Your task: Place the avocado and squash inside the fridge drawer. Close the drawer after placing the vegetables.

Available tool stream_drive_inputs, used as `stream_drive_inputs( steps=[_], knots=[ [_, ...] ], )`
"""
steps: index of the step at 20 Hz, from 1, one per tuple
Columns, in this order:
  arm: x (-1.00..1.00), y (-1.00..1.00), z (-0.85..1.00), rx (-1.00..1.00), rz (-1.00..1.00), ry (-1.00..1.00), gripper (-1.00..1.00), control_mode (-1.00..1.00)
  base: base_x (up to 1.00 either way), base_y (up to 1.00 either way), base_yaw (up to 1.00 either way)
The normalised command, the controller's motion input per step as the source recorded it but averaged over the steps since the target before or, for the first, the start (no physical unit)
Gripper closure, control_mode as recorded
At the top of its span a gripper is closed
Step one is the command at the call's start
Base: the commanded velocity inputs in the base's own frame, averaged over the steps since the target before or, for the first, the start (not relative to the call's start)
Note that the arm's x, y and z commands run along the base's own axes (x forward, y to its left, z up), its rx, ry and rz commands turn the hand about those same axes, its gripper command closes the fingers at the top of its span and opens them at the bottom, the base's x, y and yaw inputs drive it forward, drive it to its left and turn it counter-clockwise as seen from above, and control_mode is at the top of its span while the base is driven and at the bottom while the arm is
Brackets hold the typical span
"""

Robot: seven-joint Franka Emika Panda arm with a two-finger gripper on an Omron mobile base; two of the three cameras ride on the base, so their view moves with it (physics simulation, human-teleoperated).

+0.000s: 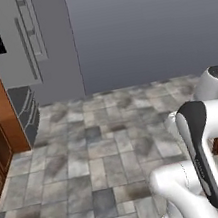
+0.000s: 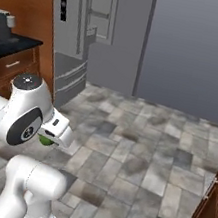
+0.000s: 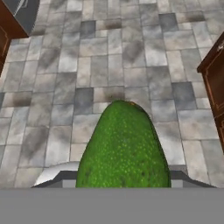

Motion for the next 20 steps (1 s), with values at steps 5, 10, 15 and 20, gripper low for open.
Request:
stream_drive_inputs(
  steps=[5,10,15,20],
  knots=[
    [0.0,0.0,0.0,0.0,0.0,0.0,1.0,1.0,1.0,-0.2,0.14],
    [0.0,0.0,0.0,0.0,0.0,0.0,1.0,1.0,1.0,-0.27,0.25],
    [0.0,0.0,0.0,0.0,0.0,0.0,1.0,1.0,1.0,-0.33,0.31],
    [0.0,0.0,0.0,0.0,0.0,0.0,1.0,1.0,1.0,-0.38,0.39]
  ],
)
